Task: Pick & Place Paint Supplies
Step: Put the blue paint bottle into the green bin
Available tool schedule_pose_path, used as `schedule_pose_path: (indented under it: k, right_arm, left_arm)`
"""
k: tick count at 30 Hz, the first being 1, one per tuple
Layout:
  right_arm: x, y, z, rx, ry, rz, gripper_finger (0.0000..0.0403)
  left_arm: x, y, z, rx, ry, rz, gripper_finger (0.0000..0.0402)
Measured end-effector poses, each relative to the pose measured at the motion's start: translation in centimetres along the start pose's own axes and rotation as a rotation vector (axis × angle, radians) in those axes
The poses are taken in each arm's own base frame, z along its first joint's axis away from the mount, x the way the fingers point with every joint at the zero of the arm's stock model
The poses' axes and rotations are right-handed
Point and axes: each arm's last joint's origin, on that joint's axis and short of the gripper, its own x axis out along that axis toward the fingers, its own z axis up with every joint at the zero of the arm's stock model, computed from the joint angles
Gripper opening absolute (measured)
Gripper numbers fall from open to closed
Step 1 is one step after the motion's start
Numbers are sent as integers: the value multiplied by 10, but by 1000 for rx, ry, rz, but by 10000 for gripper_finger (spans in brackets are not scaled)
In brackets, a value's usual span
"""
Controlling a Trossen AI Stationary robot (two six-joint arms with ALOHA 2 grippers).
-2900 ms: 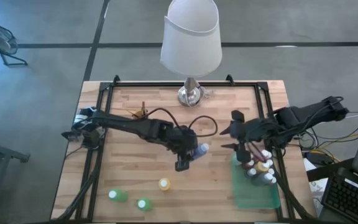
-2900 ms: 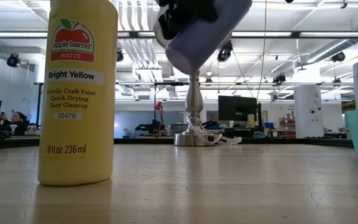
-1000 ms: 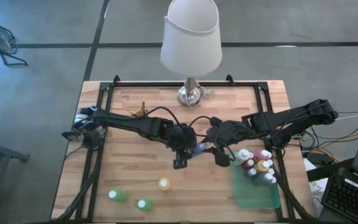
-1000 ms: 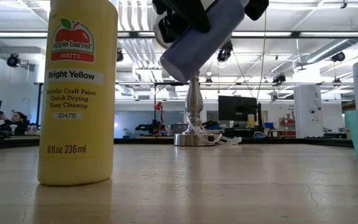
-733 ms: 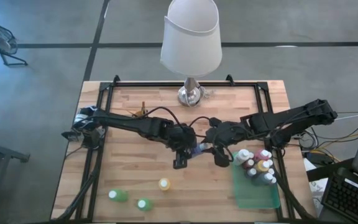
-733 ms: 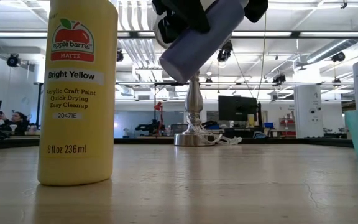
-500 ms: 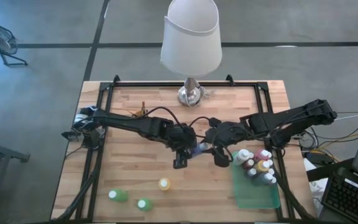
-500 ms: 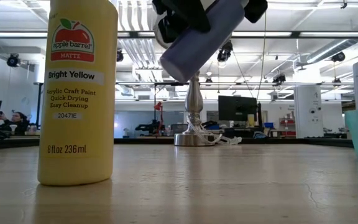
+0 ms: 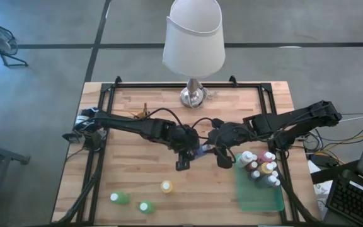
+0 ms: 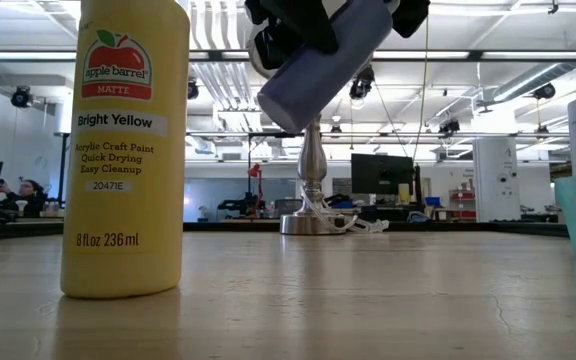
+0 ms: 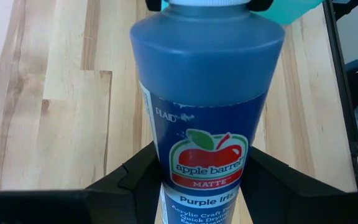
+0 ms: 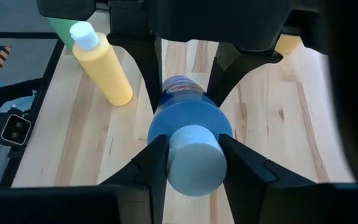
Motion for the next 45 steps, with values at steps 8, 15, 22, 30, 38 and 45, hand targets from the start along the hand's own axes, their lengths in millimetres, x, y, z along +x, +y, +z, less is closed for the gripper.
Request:
schedule_pose_path:
  k: [8, 15, 22, 30, 38, 45]
  right_arm:
    - [0, 0, 0, 2, 0, 0, 136]
    - [0, 0, 0, -1, 2, -1, 113]
    - [0, -1, -4, -7, 39, -7, 113]
    - [-6, -2, -8, 7, 71, -14, 114]
    - [-36, -2, -13, 28, 200, -46, 114]
    - [-68, 4, -17, 81, 374, -126, 114]
  left_arm:
    - [0, 0, 0, -3, -2, -2, 188]
    - [0, 0, 0, 12, -1, -5, 205]
    - [-2, 2, 0, 25, 8, -5, 300]
    - [-26, 11, -3, 26, 10, 237, 327]
    - [-35, 10, -7, 40, -154, 270, 325]
    - [-18, 15, -25, 52, -260, 281, 325]
